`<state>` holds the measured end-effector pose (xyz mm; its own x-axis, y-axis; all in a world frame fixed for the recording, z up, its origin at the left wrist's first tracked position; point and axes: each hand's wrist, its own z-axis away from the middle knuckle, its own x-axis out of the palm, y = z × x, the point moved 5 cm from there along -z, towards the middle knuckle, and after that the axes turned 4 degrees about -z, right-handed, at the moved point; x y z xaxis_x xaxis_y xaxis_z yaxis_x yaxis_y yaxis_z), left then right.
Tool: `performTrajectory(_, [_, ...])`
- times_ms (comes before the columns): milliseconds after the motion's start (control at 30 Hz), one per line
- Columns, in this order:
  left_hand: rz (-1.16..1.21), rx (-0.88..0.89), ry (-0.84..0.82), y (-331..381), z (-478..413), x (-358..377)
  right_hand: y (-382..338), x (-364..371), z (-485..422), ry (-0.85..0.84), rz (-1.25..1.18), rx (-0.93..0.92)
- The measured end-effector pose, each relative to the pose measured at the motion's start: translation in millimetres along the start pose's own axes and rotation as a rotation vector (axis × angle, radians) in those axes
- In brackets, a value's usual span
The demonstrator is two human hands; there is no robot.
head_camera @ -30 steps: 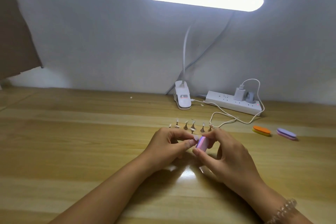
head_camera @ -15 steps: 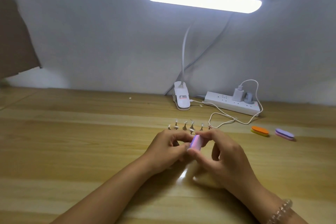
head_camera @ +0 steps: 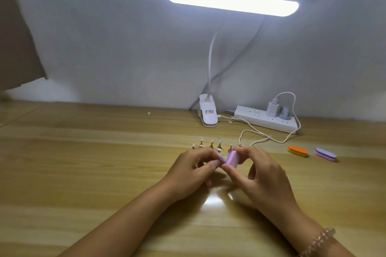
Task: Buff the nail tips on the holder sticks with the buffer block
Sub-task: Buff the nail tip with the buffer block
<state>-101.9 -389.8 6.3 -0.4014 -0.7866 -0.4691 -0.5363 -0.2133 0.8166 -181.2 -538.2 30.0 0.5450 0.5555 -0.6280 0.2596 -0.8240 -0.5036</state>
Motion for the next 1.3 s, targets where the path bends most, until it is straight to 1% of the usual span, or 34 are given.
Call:
performTrajectory(33, [-0.018, 0.011, -0.01, 1.5, 0.5, 1.0, -3.9, -0.9, 0.3, 0.024, -0.007, -0.026])
performTrajectory(100, [-0.06, 0.028, -0.029, 3.4, 0.8, 2.3, -10.5, 2.5, 2.2, 0.002, 0.002, -0.067])
performTrajectory(200, [-0.127, 0.024, -0.03, 4.2, 1.5, 1.8, -1.1, 5.8, 2.1, -0.048, -0.017, 0.01])
performTrajectory(333, [-0.119, 0.013, -0.016, 7.1, 3.9, 3.3, 9.1, -2.7, 0.4, 0.059, -0.092, 0.059])
performTrajectory(400, [-0.126, -0.008, -0.018, 6.4, 5.1, 4.5, 7.1, -3.8, -0.1, 0.078, -0.125, 0.051])
performTrajectory(500, [-0.159, -0.005, -0.004, 6.7, 5.2, 2.8, 1.2, -1.0, 0.3, 0.039, -0.118, 0.002])
performTrajectory(667, [-0.185, -0.018, -0.009, 10.6, 5.8, 2.0, -13.5, 6.7, 5.0, -0.091, -0.052, -0.136])
performTrajectory(733, [-0.201, -0.015, -0.009, 10.6, 6.1, 2.3, -11.2, 6.9, 2.4, -0.089, -0.061, -0.114])
performTrajectory(800, [-0.232, -0.012, -0.007, 10.5, 5.8, 2.2, -4.8, 4.1, -1.1, -0.043, -0.071, -0.045])
performTrajectory(833, [-0.253, -0.011, -0.012, 11.1, 5.9, 2.7, -4.9, 4.0, -0.9, -0.039, -0.052, -0.041])
performTrajectory(933, [-0.29, 0.001, -0.029, 12.6, 5.7, 3.4, -13.2, 8.8, 4.3, -0.091, 0.002, -0.141])
performTrajectory(967, [-0.288, 0.004, -0.028, 12.8, 5.8, 3.3, -11.8, 8.6, 3.6, -0.092, -0.011, -0.129])
performTrajectory(1067, [-0.256, 0.009, -0.016, 12.8, 5.5, 3.0, 2.9, 3.7, -2.0, -0.037, -0.072, -0.01])
performTrajectory(1100, [-0.243, 0.006, -0.012, 12.7, 5.6, 2.6, 2.8, 3.6, -1.9, -0.043, -0.07, -0.012])
performTrajectory(1200, [-0.225, 0.014, -0.008, 11.7, 4.9, 1.0, -7.4, 7.8, 3.4, -0.119, -0.061, -0.097])
performTrajectory(1233, [-0.225, 0.015, -0.008, 10.6, 4.0, 0.7, -7.2, 8.5, 3.1, -0.125, -0.067, -0.095])
performTrajectory(1300, [-0.211, 0.011, 0.003, 7.5, 1.8, 0.7, 2.8, 7.9, -2.4, -0.089, -0.115, -0.009])
